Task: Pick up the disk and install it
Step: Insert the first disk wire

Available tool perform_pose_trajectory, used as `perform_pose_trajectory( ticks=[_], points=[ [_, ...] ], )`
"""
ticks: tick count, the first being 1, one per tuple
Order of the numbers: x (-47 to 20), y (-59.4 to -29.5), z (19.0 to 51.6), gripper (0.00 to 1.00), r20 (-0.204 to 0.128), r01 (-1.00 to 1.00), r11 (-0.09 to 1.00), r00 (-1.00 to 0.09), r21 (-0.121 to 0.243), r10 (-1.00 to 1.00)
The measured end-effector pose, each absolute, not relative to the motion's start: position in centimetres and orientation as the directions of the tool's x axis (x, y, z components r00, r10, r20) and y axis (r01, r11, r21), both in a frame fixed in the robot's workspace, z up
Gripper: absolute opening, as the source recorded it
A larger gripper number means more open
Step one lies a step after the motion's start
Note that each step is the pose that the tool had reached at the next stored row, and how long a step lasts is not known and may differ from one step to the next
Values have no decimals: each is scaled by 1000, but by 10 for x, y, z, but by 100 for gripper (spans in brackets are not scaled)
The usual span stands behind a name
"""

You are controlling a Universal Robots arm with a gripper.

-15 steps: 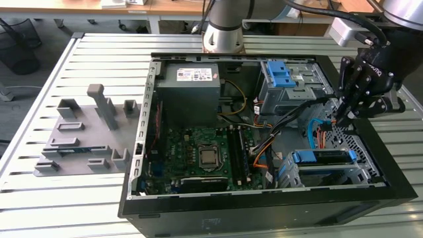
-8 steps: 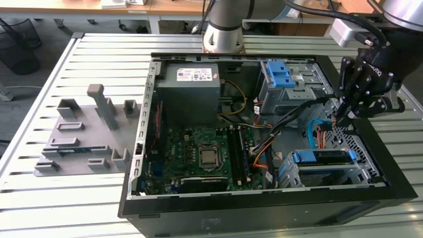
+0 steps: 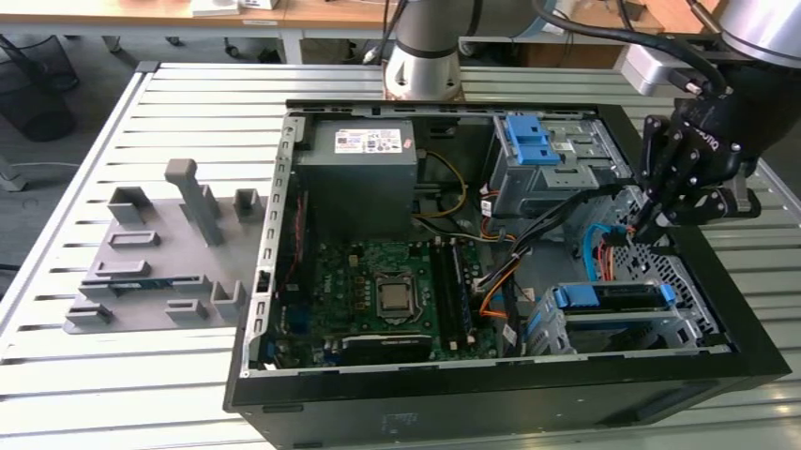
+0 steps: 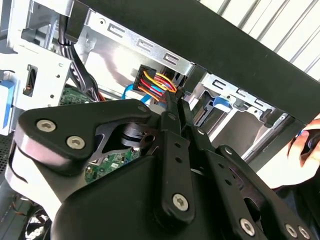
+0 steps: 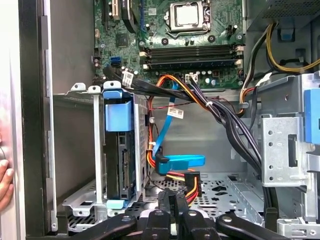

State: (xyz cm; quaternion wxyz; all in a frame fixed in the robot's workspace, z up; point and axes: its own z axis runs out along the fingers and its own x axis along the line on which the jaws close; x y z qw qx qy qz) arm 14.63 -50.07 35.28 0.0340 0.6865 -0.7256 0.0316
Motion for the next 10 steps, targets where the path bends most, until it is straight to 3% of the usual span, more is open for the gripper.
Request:
perform_pose_trajectory(
  ticks=[10],
  points=[
    [137, -505, 353, 16, 92, -998, 55, -57, -20, -994]
  ],
)
